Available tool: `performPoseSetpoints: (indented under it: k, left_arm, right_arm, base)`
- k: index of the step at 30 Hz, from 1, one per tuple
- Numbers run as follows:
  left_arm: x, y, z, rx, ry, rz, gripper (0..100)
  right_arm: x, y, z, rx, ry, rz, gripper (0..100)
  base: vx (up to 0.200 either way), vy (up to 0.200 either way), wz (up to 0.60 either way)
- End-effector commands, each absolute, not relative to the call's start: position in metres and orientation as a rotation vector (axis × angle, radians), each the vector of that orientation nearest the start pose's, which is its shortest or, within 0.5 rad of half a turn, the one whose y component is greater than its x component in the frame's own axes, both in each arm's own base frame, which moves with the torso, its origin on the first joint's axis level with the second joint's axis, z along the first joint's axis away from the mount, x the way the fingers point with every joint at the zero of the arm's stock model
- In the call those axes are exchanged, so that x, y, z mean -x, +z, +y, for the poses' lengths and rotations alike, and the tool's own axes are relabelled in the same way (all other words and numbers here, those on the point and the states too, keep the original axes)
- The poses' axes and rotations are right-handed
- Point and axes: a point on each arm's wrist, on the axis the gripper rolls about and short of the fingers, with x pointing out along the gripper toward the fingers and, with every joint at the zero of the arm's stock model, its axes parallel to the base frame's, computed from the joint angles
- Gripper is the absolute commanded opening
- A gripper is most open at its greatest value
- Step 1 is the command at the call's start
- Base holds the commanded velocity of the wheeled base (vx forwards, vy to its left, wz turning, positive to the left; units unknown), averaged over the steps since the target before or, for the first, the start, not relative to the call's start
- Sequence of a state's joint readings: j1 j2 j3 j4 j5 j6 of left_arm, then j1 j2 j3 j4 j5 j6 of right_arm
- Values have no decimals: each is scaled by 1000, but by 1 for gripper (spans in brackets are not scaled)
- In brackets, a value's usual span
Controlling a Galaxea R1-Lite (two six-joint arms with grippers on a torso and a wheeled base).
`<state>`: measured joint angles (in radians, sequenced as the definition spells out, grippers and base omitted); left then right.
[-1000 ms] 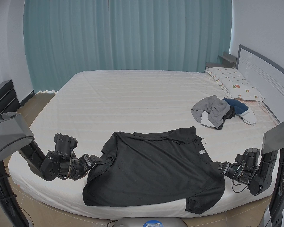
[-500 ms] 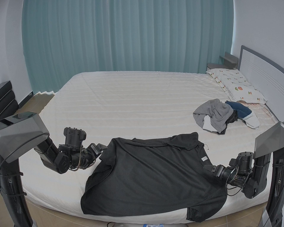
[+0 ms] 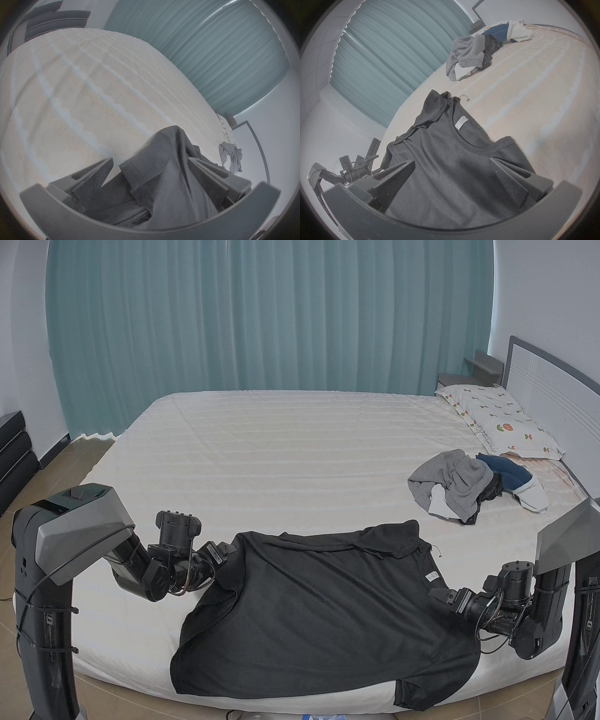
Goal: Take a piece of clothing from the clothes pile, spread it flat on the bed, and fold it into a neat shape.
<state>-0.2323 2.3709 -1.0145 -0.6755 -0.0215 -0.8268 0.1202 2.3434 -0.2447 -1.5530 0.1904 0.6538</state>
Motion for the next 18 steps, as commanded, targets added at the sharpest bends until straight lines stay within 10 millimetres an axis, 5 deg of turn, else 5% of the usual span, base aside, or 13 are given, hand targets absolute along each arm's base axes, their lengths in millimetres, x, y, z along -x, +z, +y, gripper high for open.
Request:
performPoseSetpoints:
  k: [1, 4, 5, 10, 17, 18]
  left_arm:
    - [-399, -19, -97, 694, 46, 744, 100]
    - [-405, -23, -98, 688, 61, 729, 100]
    - [-408, -25, -98, 684, 71, 720, 0]
    - [-417, -30, -99, 677, 105, 683, 0]
    - [-430, -17, -89, 694, 110, 614, 0]
    - [-444, -5, -78, 701, 141, 540, 0]
  right_arm:
    - [-272, -26, 37, -652, 115, 615, 100]
    - [-272, -26, 37, -652, 115, 615, 100]
    - [-272, -25, 37, -651, 114, 613, 100]
    - [-273, -26, 34, -654, 107, 612, 100]
    - [-273, -26, 32, -656, 101, 607, 100]
    - [-275, -25, 33, -656, 103, 601, 100]
  base:
    - [0, 0, 0]
    - [0, 0, 0]
    - [0, 0, 0]
    - [0, 0, 0]
    - [0, 0, 0]
    - [0, 0, 0]
